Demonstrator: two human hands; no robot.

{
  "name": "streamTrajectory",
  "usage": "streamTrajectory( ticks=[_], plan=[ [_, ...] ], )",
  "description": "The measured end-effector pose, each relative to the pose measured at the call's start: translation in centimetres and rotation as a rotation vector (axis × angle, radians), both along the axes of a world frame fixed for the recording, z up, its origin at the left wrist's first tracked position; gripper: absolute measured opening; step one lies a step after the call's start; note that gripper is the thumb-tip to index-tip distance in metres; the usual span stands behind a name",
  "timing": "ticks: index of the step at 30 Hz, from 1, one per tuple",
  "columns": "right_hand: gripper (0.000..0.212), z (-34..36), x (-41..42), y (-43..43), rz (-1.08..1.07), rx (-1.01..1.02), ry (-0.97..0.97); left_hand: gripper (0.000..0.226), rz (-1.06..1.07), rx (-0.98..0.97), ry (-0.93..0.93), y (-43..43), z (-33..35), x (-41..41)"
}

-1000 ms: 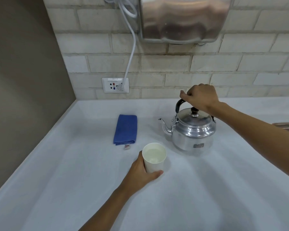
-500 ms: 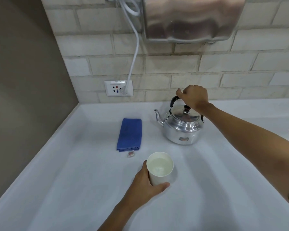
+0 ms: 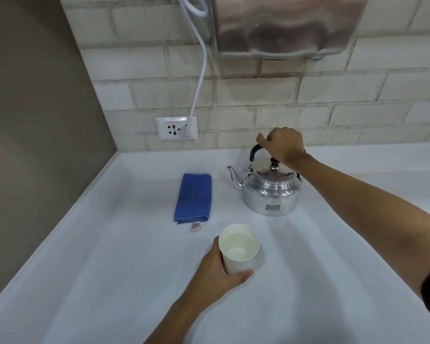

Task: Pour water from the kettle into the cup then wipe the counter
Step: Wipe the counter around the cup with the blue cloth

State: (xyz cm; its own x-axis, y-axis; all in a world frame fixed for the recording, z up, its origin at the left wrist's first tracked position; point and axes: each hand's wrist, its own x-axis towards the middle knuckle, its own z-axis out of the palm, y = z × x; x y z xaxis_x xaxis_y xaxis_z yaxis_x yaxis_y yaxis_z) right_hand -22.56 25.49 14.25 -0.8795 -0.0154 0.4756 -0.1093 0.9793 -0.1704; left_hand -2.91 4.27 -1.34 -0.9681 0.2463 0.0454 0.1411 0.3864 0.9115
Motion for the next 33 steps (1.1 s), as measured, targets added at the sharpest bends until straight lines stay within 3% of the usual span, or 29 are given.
streamTrajectory(
  ticks=[4, 6, 9, 13, 15, 17, 22, 28, 33],
  plan=[
    [0.052, 0.1, 1.7, 0.1, 0.042, -0.004, 0.05, 0.084, -0.054, 0.011, -0.021, 0.0, 0.7, 0.0],
    [0.041, -0.7, 3.9, 0.4, 0.07, -0.062, 0.16, 0.101, -0.123, -0.015, -0.06, -0.5, 1.1, 0.0],
    [0.043, -3.8, 8.8, 1.8, 0.08, -0.216, 0.249, 0.125, -0.175, -0.122, -0.092, -3.0, 1.2, 0.7],
    [0.048, -11.1, 15.2, 3.5, 0.043, -0.245, -0.091, 0.109, -0.088, -0.223, -0.082, -9.1, 2.1, 1.9],
    [0.058, -14.0, 17.1, 3.3, -0.015, -0.179, -0.326, 0.094, 0.006, -0.182, -0.089, -10.9, 3.1, 0.8],
    [0.066, -15.9, 18.0, 2.9, -0.065, -0.067, -0.431, 0.077, 0.112, -0.164, -0.04, -11.2, 3.9, -1.5],
    [0.105, -16.9, 17.8, 2.6, -0.098, 0.029, -0.379, 0.052, 0.183, -0.365, 0.178, -7.8, 4.2, -9.6],
    [0.105, -17.7, 17.7, 2.7, -0.111, 0.013, -0.363, 0.052, 0.229, -0.734, 0.097, -4.0, 1.8, -18.2],
    [0.103, -17.7, 17.7, 2.4, -0.122, 0.009, -0.36, 0.052, 0.238, -0.875, 0.071, -2.7, -0.1, -20.5]
  ],
)
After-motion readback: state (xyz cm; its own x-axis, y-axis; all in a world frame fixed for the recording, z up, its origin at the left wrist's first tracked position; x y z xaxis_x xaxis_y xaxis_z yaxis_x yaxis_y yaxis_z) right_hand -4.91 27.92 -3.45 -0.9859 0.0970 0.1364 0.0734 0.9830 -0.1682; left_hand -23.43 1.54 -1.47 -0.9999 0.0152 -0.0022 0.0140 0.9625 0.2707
